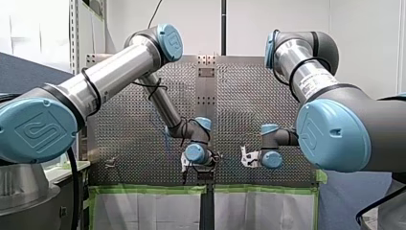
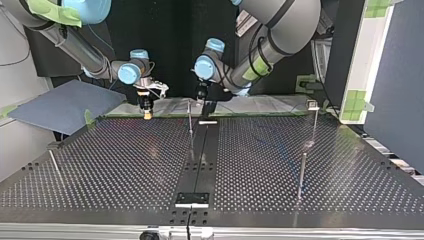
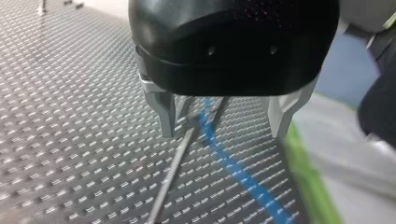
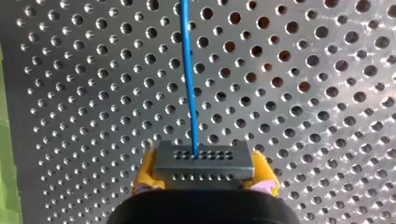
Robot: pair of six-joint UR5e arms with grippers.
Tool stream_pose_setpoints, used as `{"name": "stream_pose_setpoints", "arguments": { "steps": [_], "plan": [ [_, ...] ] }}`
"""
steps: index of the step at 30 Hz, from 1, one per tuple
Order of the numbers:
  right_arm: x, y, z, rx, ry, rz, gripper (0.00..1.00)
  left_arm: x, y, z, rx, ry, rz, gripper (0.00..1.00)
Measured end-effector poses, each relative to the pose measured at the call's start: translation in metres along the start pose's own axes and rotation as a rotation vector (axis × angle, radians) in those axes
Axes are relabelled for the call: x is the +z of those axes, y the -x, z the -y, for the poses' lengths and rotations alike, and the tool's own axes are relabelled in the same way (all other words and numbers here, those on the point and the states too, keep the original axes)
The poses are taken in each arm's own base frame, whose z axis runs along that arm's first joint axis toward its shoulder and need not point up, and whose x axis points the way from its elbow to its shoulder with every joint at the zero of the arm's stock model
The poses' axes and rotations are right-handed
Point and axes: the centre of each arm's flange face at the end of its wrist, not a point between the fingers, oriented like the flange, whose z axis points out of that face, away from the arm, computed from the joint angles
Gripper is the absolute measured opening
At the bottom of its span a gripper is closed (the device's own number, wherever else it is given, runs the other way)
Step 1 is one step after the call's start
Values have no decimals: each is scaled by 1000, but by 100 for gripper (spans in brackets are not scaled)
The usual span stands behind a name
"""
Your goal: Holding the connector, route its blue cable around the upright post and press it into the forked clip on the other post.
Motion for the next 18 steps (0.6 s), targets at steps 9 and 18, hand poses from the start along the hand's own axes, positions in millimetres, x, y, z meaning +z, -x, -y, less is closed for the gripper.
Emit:
{"name": "stream_pose_setpoints", "arguments": {
  "steps": [9,18],
  "plan": [
    [0,0,1,0,-1,0,36,-17,-21,5,33,-75,-57,98],
    [0,0,3,0,-5,0,36,-19,-10,14,32,-101,-34,98]
  ]
}}
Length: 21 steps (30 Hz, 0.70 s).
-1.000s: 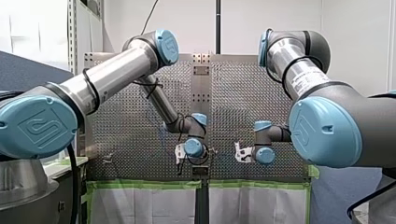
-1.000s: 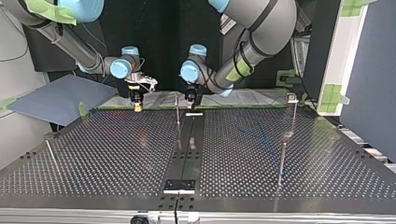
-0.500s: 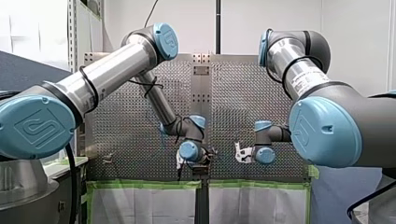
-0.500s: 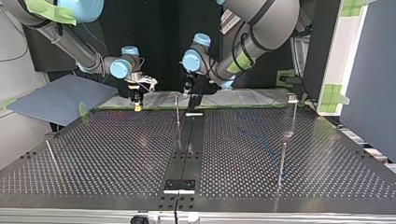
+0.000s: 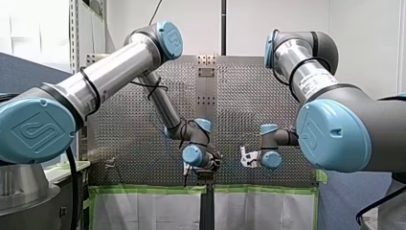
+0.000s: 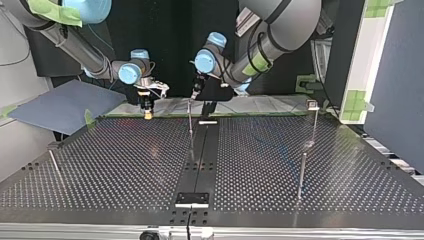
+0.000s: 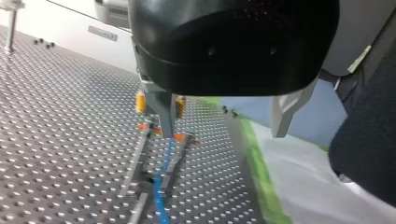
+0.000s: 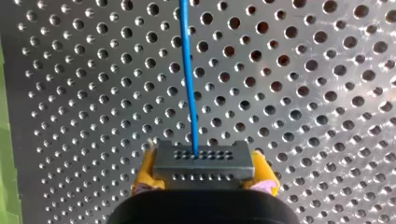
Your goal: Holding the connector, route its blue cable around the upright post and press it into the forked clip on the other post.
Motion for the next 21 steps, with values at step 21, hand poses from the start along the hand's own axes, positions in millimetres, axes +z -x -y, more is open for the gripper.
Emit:
{"name": "stream_pose_setpoints", "arguments": {
  "steps": [21],
  "plan": [
    [0,0,-1,8,2,0,36,-17,24,5,-22,16,29,98]
  ]
}}
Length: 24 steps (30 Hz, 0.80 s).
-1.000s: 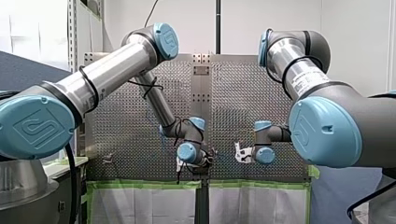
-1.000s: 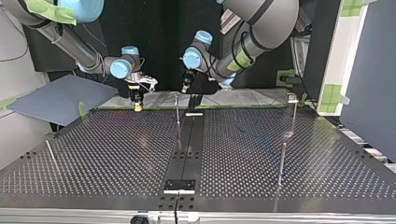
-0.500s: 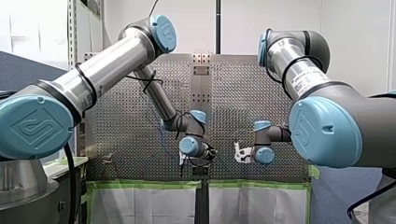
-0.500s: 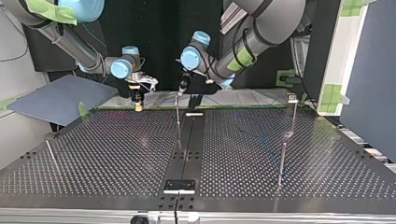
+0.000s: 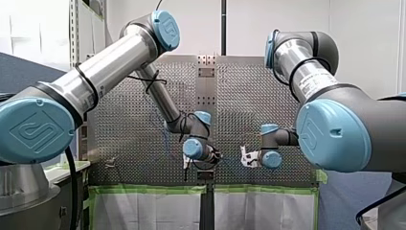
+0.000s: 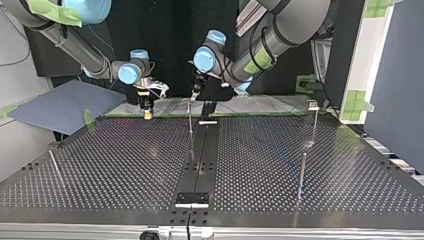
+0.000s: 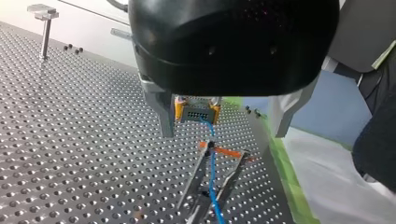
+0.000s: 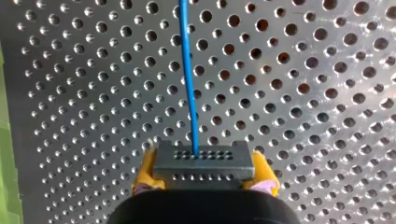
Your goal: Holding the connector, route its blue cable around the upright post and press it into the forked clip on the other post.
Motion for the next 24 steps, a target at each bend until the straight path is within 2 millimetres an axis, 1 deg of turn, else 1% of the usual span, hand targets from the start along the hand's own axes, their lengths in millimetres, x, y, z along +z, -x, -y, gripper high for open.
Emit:
{"name": "stream_pose_setpoints", "arguments": {
  "steps": [24],
  "plan": [
    [0,0,2,-2,-5,2,36,-1,-2,0,-33,-6,1,98]
  ]
}}
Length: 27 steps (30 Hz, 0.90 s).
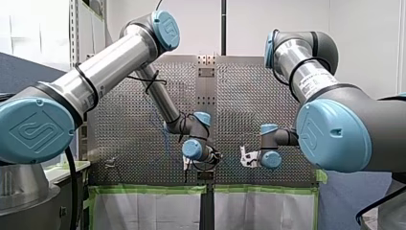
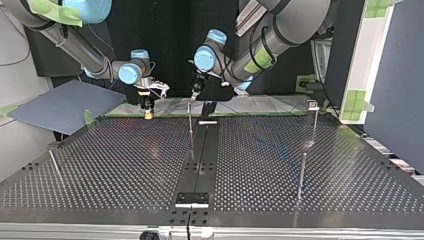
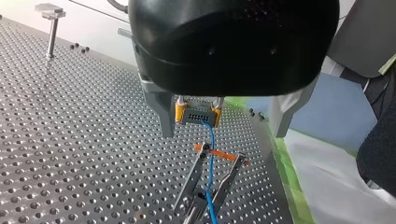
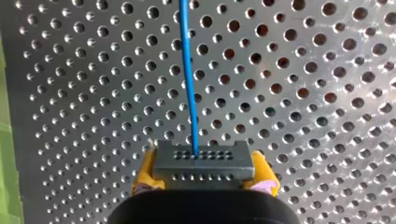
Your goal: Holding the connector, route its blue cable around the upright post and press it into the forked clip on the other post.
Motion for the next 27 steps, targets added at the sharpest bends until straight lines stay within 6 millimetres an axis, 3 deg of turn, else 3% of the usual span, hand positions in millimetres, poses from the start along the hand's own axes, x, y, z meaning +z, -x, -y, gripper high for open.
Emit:
{"name": "stream_pose_setpoints", "arguments": {
  "steps": [20,27],
  "plan": [
    [0,-1,0,-3,0,-6,36,0,0,1,4,-7,-1,98],
    [0,-1,0,-2,0,-6,36,-10,6,1,46,15,-8,98]
  ]
}}
